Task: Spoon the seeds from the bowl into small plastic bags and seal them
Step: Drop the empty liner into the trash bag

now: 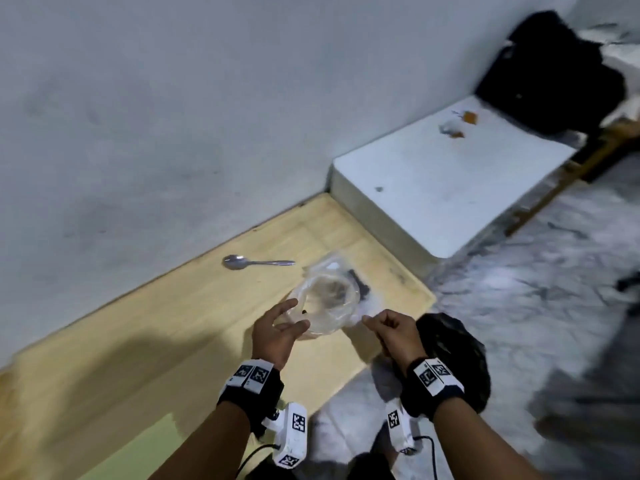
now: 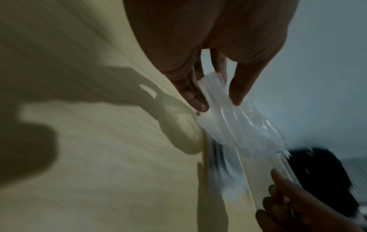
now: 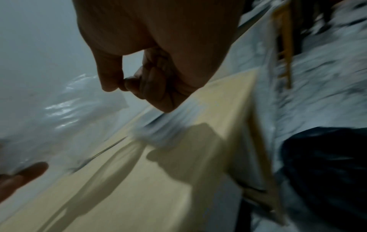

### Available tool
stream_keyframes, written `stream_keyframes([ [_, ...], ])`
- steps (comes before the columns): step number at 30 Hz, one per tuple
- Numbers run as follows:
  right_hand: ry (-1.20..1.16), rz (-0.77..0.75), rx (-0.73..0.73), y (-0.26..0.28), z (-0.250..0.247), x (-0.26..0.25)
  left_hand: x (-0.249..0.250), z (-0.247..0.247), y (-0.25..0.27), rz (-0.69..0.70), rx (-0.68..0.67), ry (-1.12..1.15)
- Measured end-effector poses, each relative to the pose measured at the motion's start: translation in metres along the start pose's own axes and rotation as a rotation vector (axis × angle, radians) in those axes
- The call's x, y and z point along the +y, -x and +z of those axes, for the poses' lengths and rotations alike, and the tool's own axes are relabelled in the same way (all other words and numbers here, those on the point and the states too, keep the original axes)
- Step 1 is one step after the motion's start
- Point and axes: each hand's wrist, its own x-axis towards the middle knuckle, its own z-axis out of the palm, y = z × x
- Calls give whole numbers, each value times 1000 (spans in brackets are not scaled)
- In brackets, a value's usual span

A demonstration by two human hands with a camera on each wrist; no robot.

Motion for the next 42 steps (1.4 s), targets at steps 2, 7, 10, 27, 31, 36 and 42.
stream_keyframes([
  [2,0,-31,80,-2,-56,10,0,52,4,-19,-73,-29],
  [7,80,67,207,-15,-191,55,-11,186,26,-43,-259,-143],
  [10,92,168,213,-26,-255,79,-23,257,33,-24,-379,-263],
  [27,-181,482,387,-119,-337,197,-140,424,-57,-353,-370,-394],
  [31,-186,505,416,-134,-332,228,-164,433,-71,-361,-364,-423],
  [36,-154,488,450,-145,-332,239,-176,437,-77,-397,-308,-387],
  [42,-78,502,363,-148,-339,238,-175,444,-71,-403,-311,-390],
])
